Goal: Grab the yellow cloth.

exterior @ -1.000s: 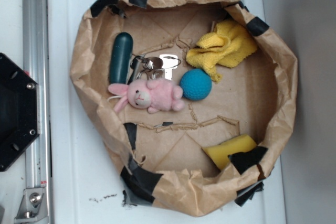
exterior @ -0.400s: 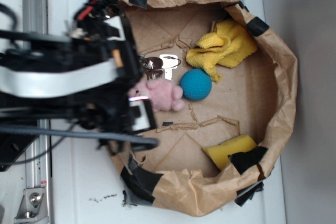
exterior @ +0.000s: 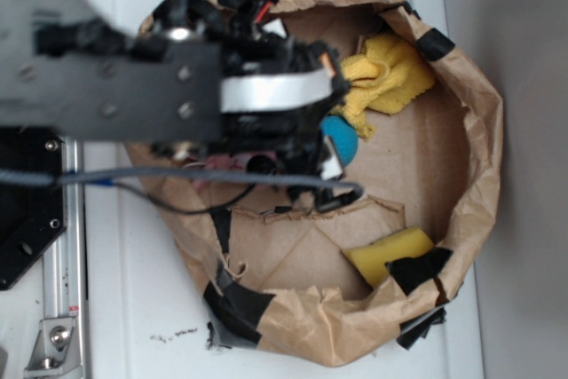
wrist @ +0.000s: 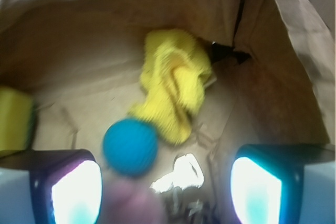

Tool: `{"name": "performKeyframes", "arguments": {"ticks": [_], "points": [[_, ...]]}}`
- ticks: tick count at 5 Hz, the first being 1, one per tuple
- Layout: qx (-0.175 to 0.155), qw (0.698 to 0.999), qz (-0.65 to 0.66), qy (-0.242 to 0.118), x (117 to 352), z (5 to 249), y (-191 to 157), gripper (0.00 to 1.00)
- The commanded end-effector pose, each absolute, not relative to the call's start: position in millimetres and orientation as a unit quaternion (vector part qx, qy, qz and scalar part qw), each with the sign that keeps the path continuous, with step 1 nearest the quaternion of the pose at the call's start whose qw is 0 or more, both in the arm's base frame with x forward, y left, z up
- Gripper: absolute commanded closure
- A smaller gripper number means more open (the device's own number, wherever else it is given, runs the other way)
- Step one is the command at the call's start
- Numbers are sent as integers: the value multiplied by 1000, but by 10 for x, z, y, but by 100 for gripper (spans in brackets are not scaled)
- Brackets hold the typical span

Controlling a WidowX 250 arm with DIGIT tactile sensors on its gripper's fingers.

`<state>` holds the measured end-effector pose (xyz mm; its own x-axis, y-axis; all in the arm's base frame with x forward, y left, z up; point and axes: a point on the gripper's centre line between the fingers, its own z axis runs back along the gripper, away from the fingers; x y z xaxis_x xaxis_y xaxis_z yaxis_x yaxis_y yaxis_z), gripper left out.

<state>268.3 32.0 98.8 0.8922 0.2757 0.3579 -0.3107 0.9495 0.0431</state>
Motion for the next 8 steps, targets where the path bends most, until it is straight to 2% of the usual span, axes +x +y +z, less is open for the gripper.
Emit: {"name": "performKeyframes", "arguments": {"ticks": [1,2,3,4,5,6,7,8], "points": [[21,966,192,-170,2911,1012,636,0],[-4,972,190,-139,2907,881,570,0],[-43,978,162,-126,2856,860,468,0],[-33,984,125,-125,3357,378,327,0],[8,987,93,-133,3690,285,343,0],[-7,984,106,-141,3754,282,455,32],[-19,988,82,-132,3707,333,411,100],[-30,989,62,-132,3598,526,332,100]]}}
